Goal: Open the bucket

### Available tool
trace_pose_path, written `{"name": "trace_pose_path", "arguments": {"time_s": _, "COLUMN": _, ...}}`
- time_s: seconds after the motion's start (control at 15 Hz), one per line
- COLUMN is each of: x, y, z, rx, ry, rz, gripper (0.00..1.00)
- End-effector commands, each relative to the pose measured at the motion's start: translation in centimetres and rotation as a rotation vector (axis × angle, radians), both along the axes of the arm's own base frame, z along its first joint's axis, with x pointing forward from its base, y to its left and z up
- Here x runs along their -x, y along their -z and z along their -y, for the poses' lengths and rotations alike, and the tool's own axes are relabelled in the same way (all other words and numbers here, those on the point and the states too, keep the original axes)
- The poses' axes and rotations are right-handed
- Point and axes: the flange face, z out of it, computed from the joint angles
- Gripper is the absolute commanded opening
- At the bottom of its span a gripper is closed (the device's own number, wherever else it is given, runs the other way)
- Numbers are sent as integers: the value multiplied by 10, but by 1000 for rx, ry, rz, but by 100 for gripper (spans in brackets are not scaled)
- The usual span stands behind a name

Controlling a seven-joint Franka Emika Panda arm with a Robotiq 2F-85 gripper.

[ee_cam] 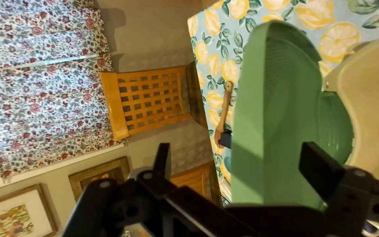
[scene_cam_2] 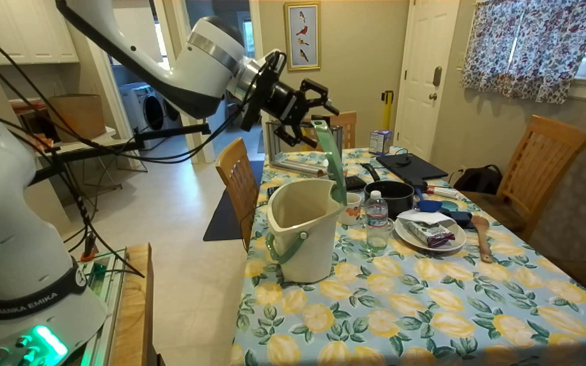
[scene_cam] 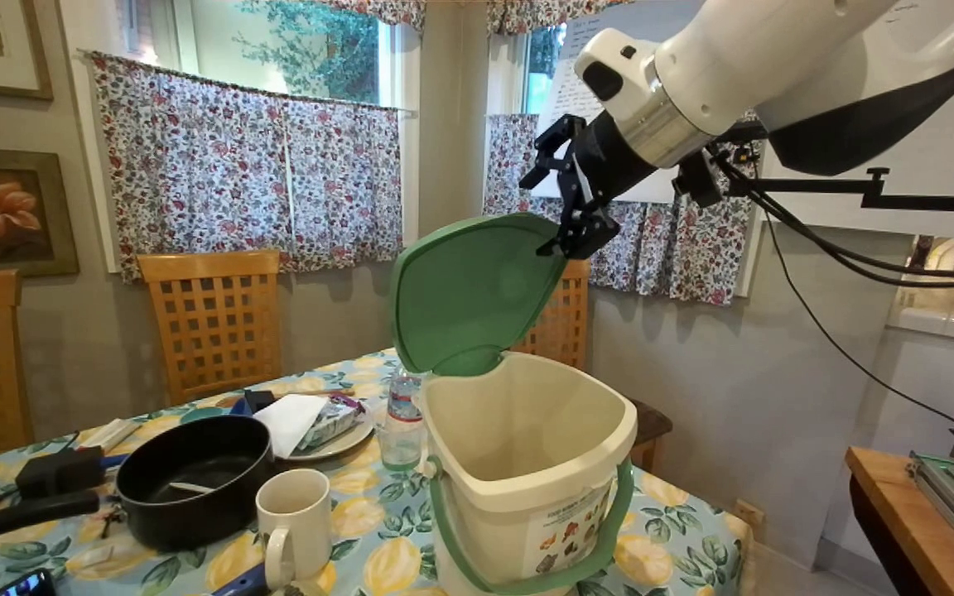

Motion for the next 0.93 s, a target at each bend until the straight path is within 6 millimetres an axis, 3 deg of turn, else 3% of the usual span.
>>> {"name": "trace_pose_path", "arguments": {"time_s": 0.0, "x": 14, "y": 3, "z": -29, "rx": -24, "ry": -21, "rz": -19, "gripper": 100}}
{"name": "trace_pose_path", "arguments": {"time_s": 0.53, "x": 61, "y": 5, "z": -105, "rx": -201, "ry": 158, "rz": 106, "gripper": 100}}
{"name": "trace_pose_path", "arguments": {"time_s": 0.87, "x": 90, "y": 8, "z": -132, "rx": -387, "ry": 353, "rz": 126, "gripper": 100}}
